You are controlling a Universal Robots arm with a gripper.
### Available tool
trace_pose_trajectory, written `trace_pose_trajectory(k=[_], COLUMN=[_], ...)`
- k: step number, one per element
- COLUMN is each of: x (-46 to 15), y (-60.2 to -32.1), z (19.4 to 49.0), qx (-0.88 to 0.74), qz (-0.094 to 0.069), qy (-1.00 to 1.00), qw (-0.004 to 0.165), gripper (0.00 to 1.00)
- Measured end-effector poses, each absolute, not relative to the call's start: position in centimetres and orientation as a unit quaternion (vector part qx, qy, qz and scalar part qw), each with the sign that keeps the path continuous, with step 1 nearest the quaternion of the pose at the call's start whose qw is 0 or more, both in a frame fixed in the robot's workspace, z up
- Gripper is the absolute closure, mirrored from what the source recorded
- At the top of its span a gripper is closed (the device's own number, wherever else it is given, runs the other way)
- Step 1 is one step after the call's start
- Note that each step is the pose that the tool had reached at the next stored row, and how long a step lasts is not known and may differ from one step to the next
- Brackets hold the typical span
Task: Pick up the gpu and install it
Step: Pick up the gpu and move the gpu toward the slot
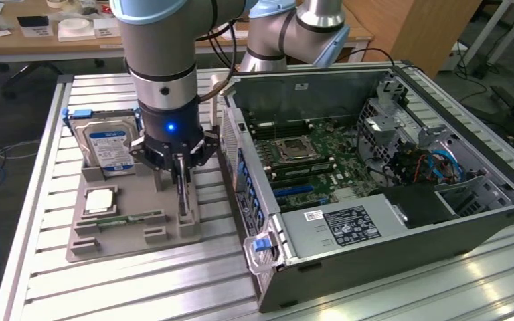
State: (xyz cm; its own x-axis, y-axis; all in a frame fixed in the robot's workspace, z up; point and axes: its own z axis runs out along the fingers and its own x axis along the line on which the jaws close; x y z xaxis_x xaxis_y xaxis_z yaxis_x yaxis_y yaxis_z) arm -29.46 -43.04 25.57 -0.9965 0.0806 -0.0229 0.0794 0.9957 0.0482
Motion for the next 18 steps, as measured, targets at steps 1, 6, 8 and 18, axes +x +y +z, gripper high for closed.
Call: trace_pose_trajectory(k=[1, 6, 8, 18], x=[-29.5, -29.5, -29.5, -29.5], y=[-43.0, -43.0, -43.0, -43.0], z=[25.6, 26.1, 26.5, 28.5], qx=[0.040, 0.040, 0.040, 0.040], qz=[0.024, 0.024, 0.024, 0.024], qy=[0.999, 0.999, 0.999, 0.999], qw=[0.012, 0.012, 0.012, 0.012], gripper=[0.73, 0.73, 0.73, 0.73])
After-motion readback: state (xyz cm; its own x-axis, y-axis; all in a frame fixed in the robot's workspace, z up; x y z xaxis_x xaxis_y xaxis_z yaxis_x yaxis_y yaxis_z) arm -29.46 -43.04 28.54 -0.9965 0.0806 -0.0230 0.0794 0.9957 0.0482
